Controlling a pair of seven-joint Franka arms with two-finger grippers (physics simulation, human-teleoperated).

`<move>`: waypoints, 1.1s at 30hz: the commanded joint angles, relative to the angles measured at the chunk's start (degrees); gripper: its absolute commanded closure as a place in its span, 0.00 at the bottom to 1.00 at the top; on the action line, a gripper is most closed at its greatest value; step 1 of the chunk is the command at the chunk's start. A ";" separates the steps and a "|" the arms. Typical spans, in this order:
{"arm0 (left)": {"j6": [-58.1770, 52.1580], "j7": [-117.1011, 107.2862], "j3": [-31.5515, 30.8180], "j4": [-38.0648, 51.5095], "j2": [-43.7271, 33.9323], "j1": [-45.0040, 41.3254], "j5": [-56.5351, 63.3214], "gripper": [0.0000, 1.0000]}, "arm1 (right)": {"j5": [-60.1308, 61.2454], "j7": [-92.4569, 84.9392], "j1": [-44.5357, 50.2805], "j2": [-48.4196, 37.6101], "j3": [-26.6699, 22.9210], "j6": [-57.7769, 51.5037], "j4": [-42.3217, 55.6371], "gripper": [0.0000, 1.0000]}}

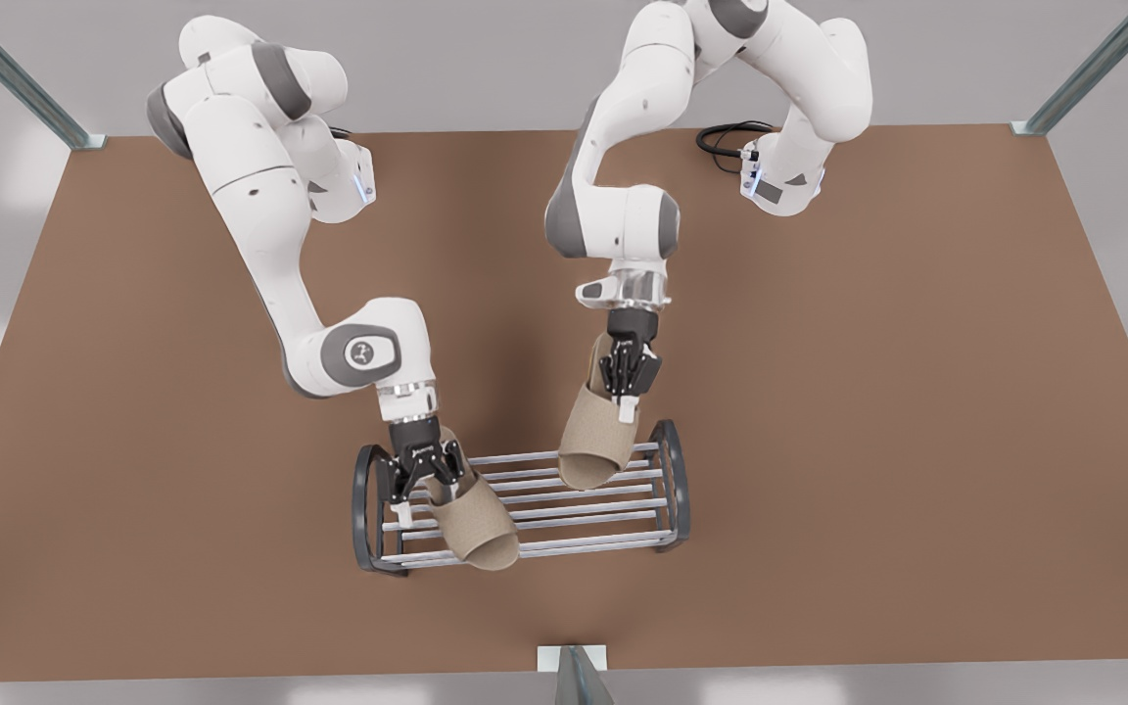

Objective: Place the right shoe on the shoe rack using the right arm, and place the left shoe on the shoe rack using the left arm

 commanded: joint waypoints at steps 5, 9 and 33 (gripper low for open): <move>-0.19 -1.40 -2.75 4.95 2.99 5.55 -2.94 0.79 | -0.34 -0.82 -0.89 -1.17 -0.95 0.02 -0.57 0.00; -0.37 -1.49 -3.72 6.89 3.96 7.57 -3.03 0.62 | -0.42 -0.73 -1.15 -3.81 -0.95 0.02 -3.73 0.00; 2.27 -1.49 -6.45 13.92 2.64 14.25 0.23 0.00 | 4.23 -0.99 -3.61 -19.98 2.03 2.30 -13.23 0.01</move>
